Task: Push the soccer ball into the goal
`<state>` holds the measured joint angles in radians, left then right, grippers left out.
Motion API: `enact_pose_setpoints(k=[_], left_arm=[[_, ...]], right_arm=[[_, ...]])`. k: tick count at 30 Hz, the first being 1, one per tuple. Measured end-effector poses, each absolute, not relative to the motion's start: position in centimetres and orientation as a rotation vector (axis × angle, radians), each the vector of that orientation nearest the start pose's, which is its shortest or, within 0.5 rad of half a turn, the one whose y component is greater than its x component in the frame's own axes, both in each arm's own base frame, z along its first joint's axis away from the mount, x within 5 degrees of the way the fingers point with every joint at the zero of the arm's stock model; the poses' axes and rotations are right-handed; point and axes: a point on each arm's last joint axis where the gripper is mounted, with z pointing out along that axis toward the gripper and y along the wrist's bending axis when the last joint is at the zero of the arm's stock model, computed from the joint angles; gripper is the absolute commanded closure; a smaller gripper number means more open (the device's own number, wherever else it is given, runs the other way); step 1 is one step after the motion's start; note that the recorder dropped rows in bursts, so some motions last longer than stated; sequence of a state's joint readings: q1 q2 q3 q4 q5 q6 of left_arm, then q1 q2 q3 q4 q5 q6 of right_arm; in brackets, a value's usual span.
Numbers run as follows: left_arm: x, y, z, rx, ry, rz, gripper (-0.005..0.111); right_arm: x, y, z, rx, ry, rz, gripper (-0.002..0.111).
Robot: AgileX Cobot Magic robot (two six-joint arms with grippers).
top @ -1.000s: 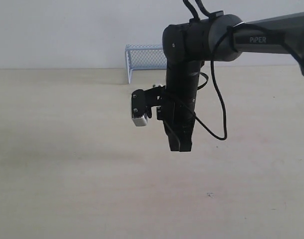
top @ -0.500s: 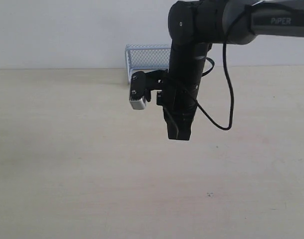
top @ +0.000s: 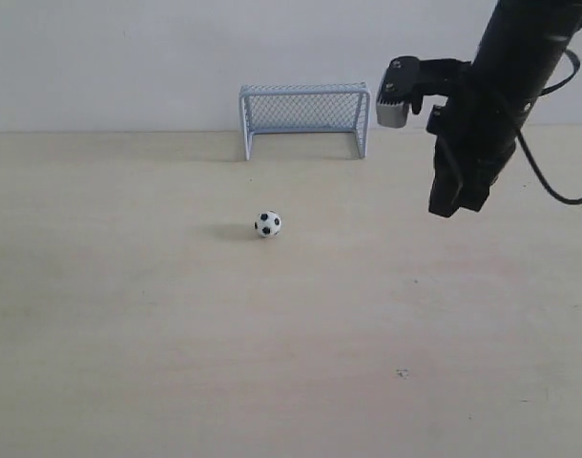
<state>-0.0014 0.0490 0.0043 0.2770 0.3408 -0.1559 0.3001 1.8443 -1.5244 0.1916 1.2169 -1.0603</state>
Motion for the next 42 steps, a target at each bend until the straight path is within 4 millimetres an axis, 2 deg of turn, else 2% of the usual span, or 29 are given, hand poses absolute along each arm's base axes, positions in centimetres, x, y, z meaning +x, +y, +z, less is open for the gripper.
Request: enact_pose_setpoints(k=[2,9,18,34,42], left_arm=[[5.6,0.8,17.9,0.037,1.867,0.158,0.100],[5.6,0.8,17.9,0.037,1.867,0.158,0.100],[5.6,0.8,17.9,0.037,1.867,0.158,0.100],[5.6,0.8,17.9,0.037,1.867,0.158,0.100],[5.6,0.8,17.9,0.037,1.867,0.158,0.100]], right_arm=[[35.1,11.6,27.2,-1.748,2.342,0.168,0.108],[34.6,9.8,29.4,-1.643,2.349,0.130,0.108],[33.4,9.4,31.7,-1.564,2.335,0.100,0.108],[27.7,8.1,32.7,-1.540,2.344,0.101,0.108],[24.8,7.4,33.8,-1.437,2.351,0.091,0.108]])
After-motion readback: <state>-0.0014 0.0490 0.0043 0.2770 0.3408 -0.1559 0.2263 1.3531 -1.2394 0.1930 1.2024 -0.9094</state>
